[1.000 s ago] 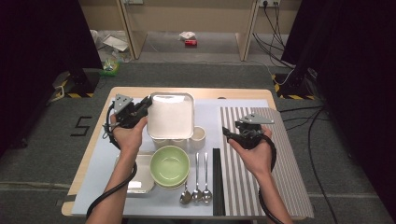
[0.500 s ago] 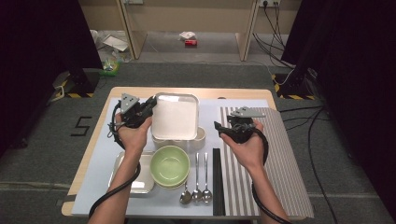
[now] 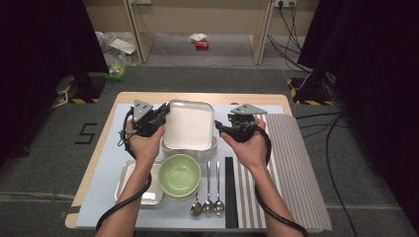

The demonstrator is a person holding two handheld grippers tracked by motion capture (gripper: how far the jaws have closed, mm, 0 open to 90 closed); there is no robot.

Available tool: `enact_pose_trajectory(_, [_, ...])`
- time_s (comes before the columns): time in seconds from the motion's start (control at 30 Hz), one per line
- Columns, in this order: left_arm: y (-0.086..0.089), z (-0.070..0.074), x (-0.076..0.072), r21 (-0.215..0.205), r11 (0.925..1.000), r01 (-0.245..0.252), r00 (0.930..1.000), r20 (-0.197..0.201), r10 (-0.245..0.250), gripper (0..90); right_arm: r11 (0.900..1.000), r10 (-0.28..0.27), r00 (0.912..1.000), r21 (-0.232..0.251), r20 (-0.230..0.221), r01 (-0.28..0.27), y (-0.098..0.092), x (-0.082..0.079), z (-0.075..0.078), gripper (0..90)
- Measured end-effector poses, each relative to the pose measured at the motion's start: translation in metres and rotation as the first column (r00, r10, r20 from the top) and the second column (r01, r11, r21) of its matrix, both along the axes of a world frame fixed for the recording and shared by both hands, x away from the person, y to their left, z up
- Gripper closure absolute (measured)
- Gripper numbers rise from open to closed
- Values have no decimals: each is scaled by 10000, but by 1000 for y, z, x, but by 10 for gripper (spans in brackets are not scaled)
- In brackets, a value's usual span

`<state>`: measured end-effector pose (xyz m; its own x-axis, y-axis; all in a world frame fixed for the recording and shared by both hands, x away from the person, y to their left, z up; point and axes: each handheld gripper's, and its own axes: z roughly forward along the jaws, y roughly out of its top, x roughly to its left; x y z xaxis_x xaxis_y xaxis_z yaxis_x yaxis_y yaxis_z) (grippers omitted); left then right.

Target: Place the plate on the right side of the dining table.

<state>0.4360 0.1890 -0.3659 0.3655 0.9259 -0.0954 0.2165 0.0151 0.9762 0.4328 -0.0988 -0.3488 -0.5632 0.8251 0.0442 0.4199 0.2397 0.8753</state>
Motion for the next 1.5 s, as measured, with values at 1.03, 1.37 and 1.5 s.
enact_pose_trajectory(1.03, [-7, 0, -8, 67, 10000, -20, 9995, 311, 18, 863, 9985, -453, 9979, 299, -458, 467, 23, 27, 4, 757])
enact_pose_trajectory(1.37, [-7, -5, -13, -239, 9993, 277, 9994, 230, -272, 853, 9968, -585, 9976, 530, -374, 604, 22, 26, 5, 865])
enact_pose_trajectory(1.5, [-6, -8, -14, -320, 9986, 410, 9991, 151, -405, 846, 9975, -621, 9980, 339, -66, 623, 22, 24, 8, 877])
